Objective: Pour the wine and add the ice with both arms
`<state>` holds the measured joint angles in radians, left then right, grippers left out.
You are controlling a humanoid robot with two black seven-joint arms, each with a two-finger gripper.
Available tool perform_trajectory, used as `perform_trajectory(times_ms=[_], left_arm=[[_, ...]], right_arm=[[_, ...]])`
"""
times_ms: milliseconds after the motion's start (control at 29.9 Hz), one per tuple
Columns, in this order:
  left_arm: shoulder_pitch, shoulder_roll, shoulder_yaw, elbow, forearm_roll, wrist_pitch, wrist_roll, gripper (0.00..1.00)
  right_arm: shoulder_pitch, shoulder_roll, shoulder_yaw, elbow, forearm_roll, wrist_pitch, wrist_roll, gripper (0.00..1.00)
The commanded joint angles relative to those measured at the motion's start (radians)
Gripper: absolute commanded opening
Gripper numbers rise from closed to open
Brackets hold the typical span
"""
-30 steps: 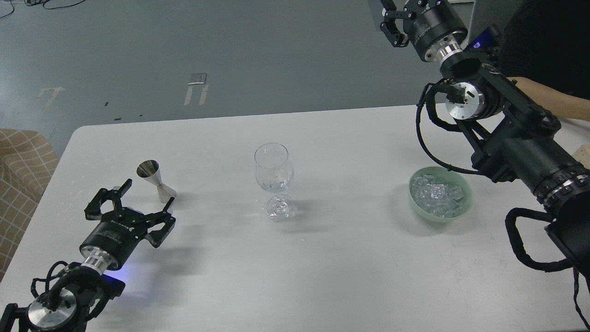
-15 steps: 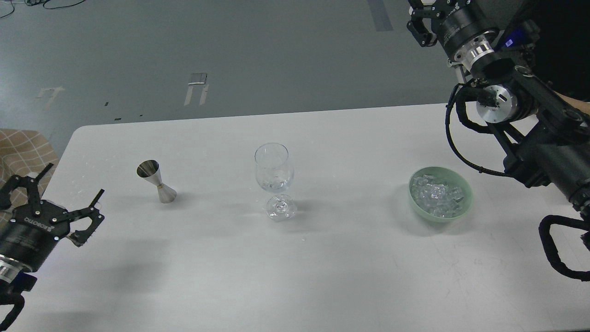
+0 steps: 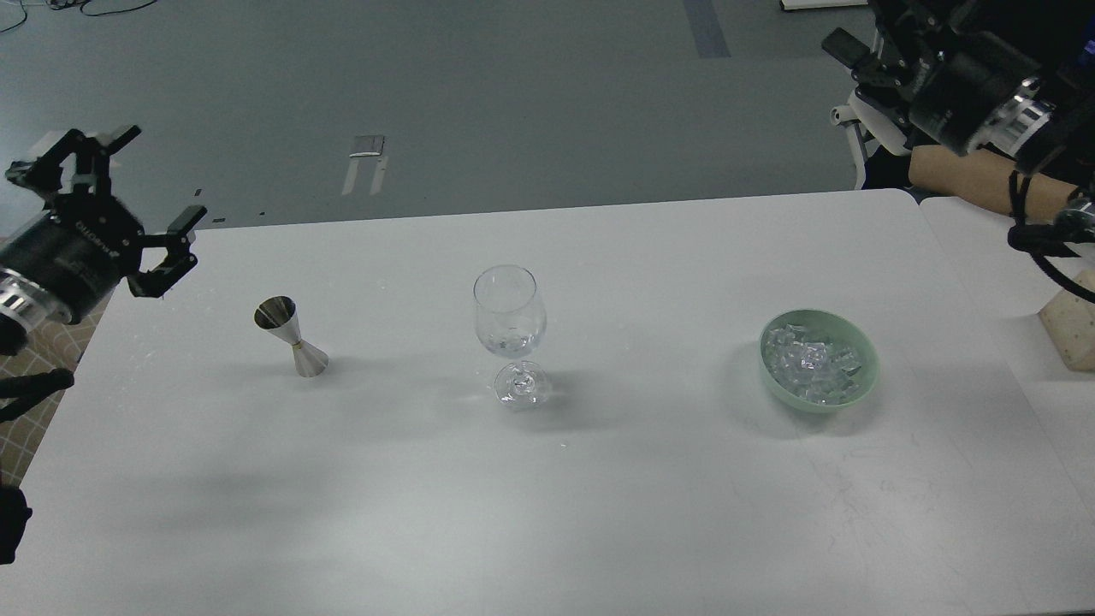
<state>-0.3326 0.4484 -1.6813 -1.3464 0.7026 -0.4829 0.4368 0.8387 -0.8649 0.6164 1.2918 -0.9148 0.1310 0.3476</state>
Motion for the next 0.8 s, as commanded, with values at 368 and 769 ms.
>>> perform_trajectory(times_ms=[368, 769], left_arm=[[-0.140, -0.072, 0.198, 0.049, 0.207, 0.102, -0.012, 0.98], [-0.140, -0.131, 0.198, 0.049, 0.236, 0.110, -0.012, 0.98]], right_arm=[[-0.404, -0.168, -0.007, 0.132, -0.915, -0.442, 0.007, 1.00], [-0.543, 0.050, -0.006, -0.092, -0.992, -0.620, 0.010, 1.00]])
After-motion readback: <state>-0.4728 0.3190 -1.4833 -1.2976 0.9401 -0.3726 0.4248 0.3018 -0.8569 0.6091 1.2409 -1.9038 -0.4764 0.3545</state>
